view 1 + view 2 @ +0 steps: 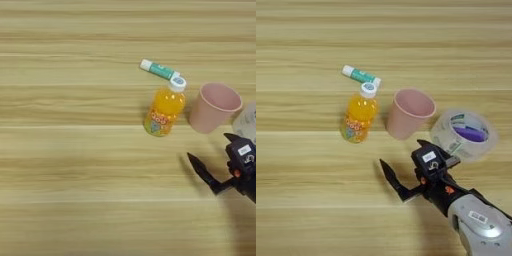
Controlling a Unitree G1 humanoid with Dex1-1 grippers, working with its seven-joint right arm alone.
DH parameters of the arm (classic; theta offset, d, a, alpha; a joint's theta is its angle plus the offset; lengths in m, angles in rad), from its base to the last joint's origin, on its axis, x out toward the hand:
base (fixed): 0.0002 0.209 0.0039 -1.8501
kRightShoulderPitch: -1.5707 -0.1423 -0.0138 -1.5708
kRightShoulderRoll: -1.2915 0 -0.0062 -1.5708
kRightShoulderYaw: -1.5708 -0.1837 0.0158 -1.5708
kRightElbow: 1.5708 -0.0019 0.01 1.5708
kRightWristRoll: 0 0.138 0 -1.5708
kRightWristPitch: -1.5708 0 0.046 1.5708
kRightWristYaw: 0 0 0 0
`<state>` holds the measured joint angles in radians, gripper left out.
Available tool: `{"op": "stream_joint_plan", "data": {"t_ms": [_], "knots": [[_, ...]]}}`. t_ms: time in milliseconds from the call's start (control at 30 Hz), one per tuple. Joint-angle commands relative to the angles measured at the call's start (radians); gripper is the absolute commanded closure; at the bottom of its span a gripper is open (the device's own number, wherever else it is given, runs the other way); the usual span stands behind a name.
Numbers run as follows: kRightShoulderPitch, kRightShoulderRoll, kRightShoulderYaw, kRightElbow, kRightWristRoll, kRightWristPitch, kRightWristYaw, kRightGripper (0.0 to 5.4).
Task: Move the objects on the table
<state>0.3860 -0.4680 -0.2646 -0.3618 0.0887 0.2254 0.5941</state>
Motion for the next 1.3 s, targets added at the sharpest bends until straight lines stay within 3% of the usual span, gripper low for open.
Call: {"op": "stream_joint_plan", "data": {"t_ms": [33,433,667,967,1300], "knots": [[-0.027,-0.007,0.023,-0.048,0.006,-0.03,-0.013,0.03],[-0.076,0.041,0.158,-0.012,-0.018,-0.033,-0.023,0.03],[-0.127,0.087,0.177,0.031,-0.023,-0.011,-0.072,0.03],[-0.199,0.122,0.211,0.133,-0.087,-0.036,-0.153,0.03],[-0.312,0.234,0.254,0.296,-0.091,-0.05,-0.245,0.03]]}}
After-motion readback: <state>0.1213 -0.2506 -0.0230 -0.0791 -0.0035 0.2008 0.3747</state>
